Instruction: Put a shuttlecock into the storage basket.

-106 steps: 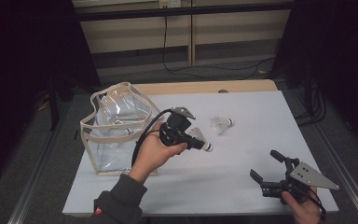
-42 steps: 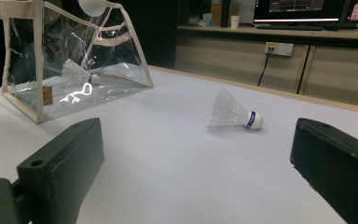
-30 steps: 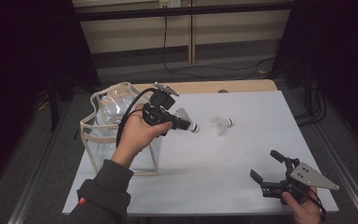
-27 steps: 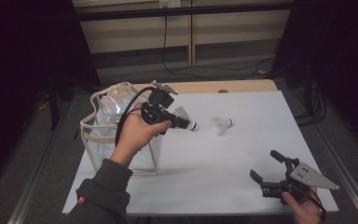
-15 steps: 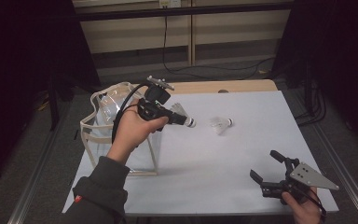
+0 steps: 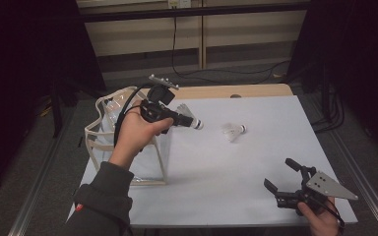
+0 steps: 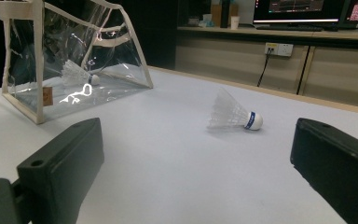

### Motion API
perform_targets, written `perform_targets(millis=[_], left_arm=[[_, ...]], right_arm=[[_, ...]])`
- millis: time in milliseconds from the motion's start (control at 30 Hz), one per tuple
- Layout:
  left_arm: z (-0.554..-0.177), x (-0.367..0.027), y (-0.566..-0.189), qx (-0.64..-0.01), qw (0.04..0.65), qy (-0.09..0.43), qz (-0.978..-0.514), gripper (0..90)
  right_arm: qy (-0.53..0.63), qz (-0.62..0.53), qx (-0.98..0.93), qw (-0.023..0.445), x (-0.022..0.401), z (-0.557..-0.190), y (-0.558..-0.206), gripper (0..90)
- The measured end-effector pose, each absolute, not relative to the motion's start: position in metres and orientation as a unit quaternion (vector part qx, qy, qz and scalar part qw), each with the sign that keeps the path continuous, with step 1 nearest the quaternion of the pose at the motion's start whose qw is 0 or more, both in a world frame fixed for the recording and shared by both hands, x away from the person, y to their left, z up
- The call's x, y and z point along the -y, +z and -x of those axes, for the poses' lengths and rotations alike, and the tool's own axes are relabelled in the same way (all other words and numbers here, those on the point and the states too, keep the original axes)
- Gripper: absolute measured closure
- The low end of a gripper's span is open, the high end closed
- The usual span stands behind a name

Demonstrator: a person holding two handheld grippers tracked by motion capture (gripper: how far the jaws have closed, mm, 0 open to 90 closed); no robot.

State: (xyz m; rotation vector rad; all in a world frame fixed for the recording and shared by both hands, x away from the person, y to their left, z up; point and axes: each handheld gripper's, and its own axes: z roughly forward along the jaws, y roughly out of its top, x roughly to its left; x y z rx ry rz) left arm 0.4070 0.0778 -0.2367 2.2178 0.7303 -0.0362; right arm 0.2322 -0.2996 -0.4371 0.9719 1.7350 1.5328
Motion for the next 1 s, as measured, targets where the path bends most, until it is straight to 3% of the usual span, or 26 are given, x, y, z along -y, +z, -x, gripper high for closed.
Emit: perform_targets(millis=[1000], left_arm=[[-0.417,-0.093,-0.222,-0.308,0.396,0.006,-0.865,89.5]], right_arm=[[0.580,-0.369,-0.656,0.311,0.300,-0.232,-0.437,2.4]])
